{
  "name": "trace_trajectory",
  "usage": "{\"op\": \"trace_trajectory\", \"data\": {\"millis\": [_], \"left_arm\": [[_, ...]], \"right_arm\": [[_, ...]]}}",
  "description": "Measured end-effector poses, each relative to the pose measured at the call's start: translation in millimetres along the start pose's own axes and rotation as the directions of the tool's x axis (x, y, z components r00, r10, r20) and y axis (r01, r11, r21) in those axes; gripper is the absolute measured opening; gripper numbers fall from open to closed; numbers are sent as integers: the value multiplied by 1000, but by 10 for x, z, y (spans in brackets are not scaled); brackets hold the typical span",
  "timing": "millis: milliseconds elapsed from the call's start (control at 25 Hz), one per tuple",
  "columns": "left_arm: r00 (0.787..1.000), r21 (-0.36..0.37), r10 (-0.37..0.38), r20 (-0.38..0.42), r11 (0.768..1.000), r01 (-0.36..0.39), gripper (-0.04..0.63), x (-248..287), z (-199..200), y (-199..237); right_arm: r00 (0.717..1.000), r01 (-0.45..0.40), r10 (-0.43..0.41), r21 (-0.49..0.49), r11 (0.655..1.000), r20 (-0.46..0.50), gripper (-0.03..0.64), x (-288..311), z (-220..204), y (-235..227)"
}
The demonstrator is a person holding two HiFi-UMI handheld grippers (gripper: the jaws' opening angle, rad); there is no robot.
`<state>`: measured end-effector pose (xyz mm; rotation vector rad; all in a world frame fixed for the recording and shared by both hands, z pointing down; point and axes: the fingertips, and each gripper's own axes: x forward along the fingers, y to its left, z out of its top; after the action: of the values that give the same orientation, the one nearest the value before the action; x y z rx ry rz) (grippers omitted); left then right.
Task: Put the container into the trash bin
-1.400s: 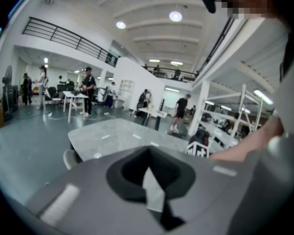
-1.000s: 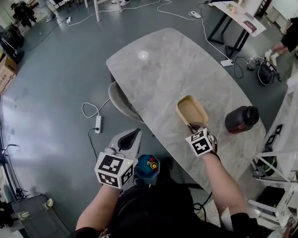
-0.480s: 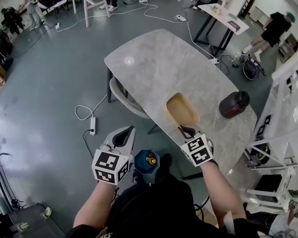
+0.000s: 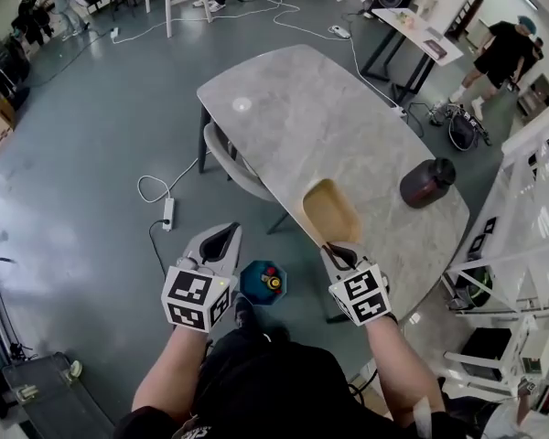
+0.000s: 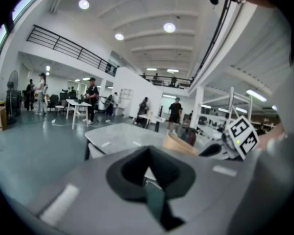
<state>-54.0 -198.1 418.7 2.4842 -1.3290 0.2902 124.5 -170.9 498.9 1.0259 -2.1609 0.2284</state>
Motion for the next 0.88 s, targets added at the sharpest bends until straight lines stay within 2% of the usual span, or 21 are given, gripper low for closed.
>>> {"op": "trace_trajectory", "data": {"millis": [120,240,400,600,680,880], "left_arm": [[999,-21,37,-23,999,-37,5,-131,-95,-49],[997,-41,57,-48,997,-59,5,-200,-233,-205],[995,-46,60,-82,997,-63,5,-264,-417,-401],[992,-69,65,-111,995,-73,5,-437,-658,-233],[991,-87,52,-123,994,-63,5,-459,-793,-188],[992,-122,-36,-118,992,22,5,-497,-955,-136]], "right_arm": [[999,-18,17,15,1000,43,12,-187,-46,162],[995,-73,72,20,997,67,11,-356,-221,378],[989,-137,136,11,990,48,12,-423,-527,659],[982,-188,188,8,982,8,12,-248,-603,1048],[979,-204,204,14,979,-18,12,-160,-632,1192],[965,-245,244,3,970,-97,12,48,-629,1624]]}}
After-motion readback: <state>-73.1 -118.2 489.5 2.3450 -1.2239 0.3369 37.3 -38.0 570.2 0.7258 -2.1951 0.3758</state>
